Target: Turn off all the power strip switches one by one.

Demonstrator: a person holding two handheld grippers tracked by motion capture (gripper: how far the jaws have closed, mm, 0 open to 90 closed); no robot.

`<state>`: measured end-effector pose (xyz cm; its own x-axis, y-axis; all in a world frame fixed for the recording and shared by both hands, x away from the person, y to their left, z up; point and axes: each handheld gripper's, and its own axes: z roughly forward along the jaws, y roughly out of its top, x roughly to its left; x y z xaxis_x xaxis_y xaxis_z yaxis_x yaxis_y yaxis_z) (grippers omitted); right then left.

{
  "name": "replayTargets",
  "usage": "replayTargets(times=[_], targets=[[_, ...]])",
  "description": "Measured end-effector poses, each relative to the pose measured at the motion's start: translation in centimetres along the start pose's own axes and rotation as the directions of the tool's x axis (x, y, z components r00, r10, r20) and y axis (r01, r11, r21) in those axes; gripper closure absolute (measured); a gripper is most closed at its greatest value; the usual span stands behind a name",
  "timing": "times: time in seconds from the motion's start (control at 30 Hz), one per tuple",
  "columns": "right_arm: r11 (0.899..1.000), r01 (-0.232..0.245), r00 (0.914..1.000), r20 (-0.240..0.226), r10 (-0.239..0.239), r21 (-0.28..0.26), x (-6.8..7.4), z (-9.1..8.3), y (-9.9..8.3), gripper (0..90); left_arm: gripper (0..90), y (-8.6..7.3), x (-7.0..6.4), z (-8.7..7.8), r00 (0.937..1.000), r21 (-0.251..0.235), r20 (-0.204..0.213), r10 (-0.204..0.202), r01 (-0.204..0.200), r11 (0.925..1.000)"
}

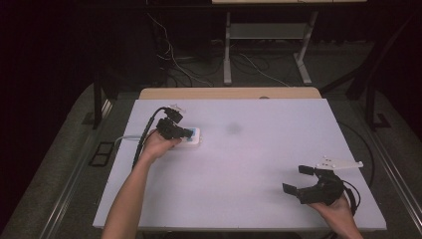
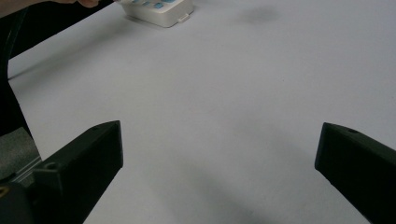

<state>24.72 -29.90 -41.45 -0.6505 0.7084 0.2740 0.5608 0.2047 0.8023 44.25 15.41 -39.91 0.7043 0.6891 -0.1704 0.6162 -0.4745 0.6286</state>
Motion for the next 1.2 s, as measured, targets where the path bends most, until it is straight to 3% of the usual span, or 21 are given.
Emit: replayTargets(times=[0.27, 0.6, 1.2], targets=[[1.0, -0.003, 1.0, 0.003, 0.003, 0.001, -0.1, 0.0, 0.0, 0.6, 89.6, 0.0, 1.0, -2.2, 0.9998, -0.043, -0.011, -0.016, 0.015, 0.999], [1.0, -0.005, 1.0, 0.008, 0.005, 0.004, -0.1, 0.1, 0.0, 0.6, 89.6, -0.3, 1.6, -3.7, 0.9989, -0.068, -0.029, -0.038, 0.036, 0.997], [1.0, 0.006, 1.0, 0.006, -0.006, 0.019, 0.0, 0.3, 0.0, 0.6, 89.5, -0.8, 2.2, -2.7, 0.9982, -0.014, -0.048, -0.035, 0.034, 0.9993]])
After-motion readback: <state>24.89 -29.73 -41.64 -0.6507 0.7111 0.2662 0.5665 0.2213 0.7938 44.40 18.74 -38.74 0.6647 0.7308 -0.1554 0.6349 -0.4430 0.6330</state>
